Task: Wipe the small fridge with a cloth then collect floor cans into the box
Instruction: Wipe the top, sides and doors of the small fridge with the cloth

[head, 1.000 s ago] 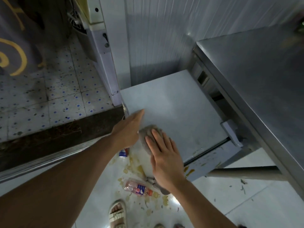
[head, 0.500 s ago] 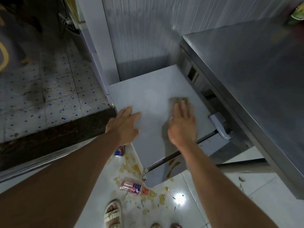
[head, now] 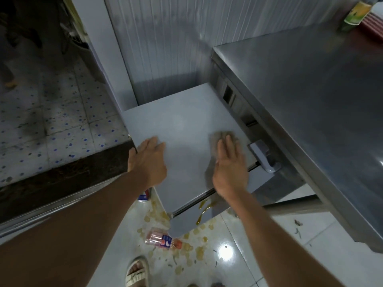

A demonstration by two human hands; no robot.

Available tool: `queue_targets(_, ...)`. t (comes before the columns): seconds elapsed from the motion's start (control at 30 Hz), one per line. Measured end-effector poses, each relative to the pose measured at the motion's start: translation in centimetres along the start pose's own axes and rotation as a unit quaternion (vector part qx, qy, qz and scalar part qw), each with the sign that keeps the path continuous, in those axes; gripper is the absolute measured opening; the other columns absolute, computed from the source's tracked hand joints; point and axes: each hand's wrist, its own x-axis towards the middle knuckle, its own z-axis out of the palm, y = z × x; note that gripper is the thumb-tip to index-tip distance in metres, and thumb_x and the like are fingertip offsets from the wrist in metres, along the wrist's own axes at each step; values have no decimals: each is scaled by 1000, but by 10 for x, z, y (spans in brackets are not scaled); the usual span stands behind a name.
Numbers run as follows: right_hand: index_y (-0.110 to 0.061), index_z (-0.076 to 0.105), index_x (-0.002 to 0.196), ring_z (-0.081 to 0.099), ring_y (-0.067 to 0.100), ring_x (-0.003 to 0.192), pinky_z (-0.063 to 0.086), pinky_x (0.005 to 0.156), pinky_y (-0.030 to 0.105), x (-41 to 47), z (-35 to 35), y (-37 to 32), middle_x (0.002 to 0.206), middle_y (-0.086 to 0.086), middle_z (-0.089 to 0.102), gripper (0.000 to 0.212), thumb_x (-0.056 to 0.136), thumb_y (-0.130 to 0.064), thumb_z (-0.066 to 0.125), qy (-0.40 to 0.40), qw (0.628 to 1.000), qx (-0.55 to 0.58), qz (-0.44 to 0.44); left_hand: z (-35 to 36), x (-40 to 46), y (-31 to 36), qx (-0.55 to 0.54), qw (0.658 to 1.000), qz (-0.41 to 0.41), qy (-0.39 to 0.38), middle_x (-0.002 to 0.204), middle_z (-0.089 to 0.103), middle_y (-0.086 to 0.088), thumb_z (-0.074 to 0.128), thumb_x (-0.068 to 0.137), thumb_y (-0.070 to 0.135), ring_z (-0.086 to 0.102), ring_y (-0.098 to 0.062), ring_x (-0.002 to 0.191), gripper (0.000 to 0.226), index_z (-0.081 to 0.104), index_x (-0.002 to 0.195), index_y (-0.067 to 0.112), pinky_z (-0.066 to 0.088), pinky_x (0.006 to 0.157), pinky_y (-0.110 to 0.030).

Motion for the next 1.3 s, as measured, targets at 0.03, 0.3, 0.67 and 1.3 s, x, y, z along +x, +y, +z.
queue_targets(0.03, -13, 15, 150, 4, 34, 145, 17, 117, 47, -15, 3, -9, 158, 12, 8, 70, 88, -16, 50, 9, 1000, 16, -21, 0, 0, 8, -5, 999, 22, 23, 157, 9, 2, 50, 89, 25, 8, -18, 144, 63, 21, 145, 27, 19, 112, -48)
queue_targets(0.3, -17, 11, 150, -2, 26, 146, 6, 118, 35, 21, -3, 15, 159, 3, 2, 65, 93, -12, 42, 9, 999, 39, -2, 3, 22, 60, -28, 996, 80, -41, 159, -9, 5, 45, 93, 24, -7, -26, 146, 69, 6, 148, 39, 21, 112, -44)
queue_targets(0.67, -5, 15, 148, 22, 35, 139, 25, 114, 42, 24, -25, 37, 154, 16, 19, 59, 96, -20, 39, 3, 995, -55, 78, 6, 25, 55, -24, 994, 81, -70, 157, -15, 10, 41, 97, 29, -13, -22, 145, 66, -1, 147, 43, 23, 112, -47)
queue_targets(1.3, 0, 21, 143, 29, 41, 133, 34, 110, 43, 34, -32, 39, 144, 23, 28, 56, 96, -23, 40, -47, 991, -83, 89, 4, 22, 57, -6, 993, 82, -79, 157, -17, 7, 37, 98, 32, -15, -23, 145, 66, -6, 147, 41, 25, 111, -49)
